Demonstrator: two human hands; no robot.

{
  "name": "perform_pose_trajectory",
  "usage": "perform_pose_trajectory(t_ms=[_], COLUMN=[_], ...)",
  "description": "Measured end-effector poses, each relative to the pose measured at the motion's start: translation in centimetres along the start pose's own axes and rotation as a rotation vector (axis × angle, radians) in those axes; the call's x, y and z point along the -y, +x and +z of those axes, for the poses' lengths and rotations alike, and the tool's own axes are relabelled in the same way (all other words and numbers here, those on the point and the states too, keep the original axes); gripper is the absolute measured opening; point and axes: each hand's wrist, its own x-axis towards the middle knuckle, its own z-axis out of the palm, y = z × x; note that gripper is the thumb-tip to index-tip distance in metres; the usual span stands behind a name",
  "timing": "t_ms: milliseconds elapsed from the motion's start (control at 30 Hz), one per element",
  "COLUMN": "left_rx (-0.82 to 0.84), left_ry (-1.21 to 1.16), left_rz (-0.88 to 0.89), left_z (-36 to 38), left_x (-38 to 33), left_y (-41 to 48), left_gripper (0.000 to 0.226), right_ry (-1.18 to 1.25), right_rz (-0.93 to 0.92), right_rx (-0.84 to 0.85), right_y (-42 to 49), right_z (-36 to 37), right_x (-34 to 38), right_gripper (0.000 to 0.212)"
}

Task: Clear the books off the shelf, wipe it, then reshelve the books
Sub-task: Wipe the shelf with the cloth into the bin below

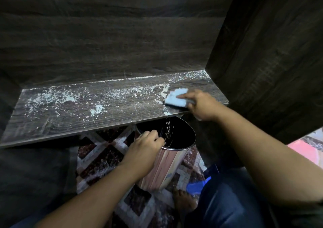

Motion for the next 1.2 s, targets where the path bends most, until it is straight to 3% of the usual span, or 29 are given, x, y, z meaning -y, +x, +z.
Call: perform_pose_trajectory(t_ms=[167,367,533,1000,1200], left_rx=[0.06,0.073,0.066,0.056,0.058], left_ry=[-0.017,-0.026,-0.034,-0.039,-0.044], left_rz=[-0.024,-0.044,-0.052,-0.04,-0.055], left_z=[0.0,-0.2,-0.2,-0.4,-0.1], left_x=[0.0,-0.2,-0.1,0.0,-0.3], left_y=[0.2,0.3,0.2,0.5,0.9], left_gripper=[0.031,0.03,0.032,0.029,0.027], right_ry=[-0.01,-0.106,-0.118,-0.124,-0.059], right_rz=[0.144,0.238,0.173,-0.04,0.017], right_rx=[-0.201,-0.131,-0.144,0.105,-0.084], right_y=[4.7,6.4,5.2,-2.5,0.5], right_z=[0.6,3.8,4.2,1.5,0.0], right_x=[-0.9,-1.3,-0.5,0.7,-0.1], right_gripper=[0.044,0.048,0.049,0.041,0.043])
